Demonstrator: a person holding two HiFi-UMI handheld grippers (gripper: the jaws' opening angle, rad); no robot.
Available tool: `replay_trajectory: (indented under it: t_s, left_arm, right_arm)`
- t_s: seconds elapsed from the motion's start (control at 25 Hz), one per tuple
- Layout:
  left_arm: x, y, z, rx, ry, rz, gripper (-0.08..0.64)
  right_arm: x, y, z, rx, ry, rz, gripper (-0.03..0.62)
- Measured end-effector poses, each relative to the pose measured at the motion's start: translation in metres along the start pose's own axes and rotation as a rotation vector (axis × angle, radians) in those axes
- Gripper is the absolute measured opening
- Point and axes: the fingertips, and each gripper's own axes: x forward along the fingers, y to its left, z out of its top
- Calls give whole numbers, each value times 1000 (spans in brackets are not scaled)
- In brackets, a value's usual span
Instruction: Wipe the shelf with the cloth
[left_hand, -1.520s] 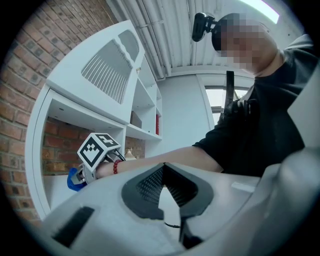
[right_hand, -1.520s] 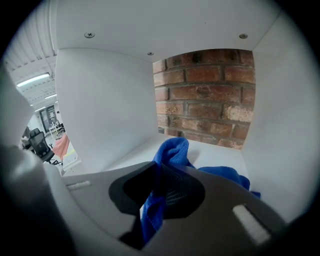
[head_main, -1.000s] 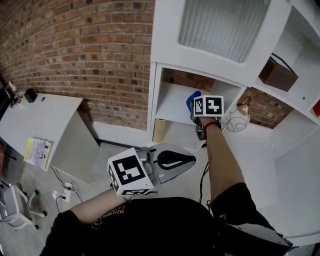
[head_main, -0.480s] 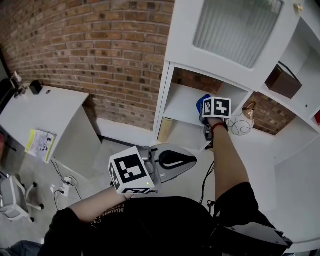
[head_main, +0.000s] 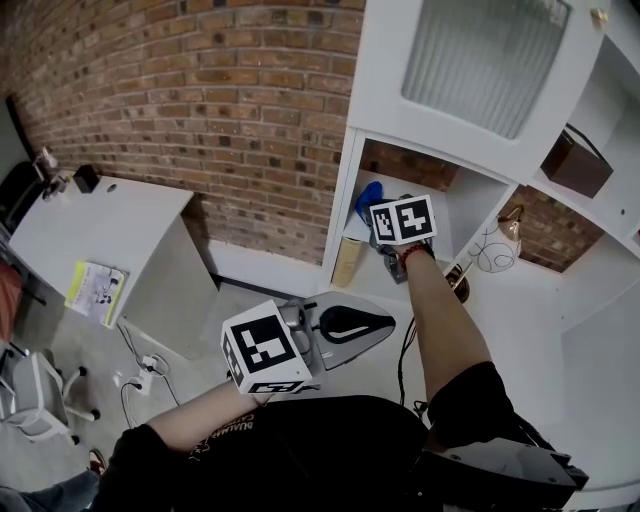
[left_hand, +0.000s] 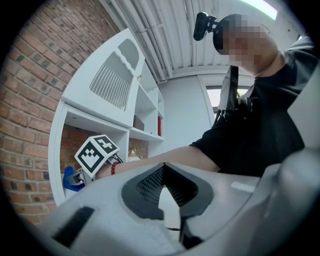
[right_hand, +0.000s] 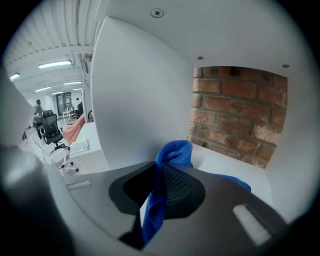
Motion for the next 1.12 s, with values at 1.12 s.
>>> replay_trajectory:
  t_s: [1.12]
  left_arm:
    - [5,-3,1,-3,-3,5,0]
  right_arm:
    - [-6,-8,-16,-73,88,-70,40]
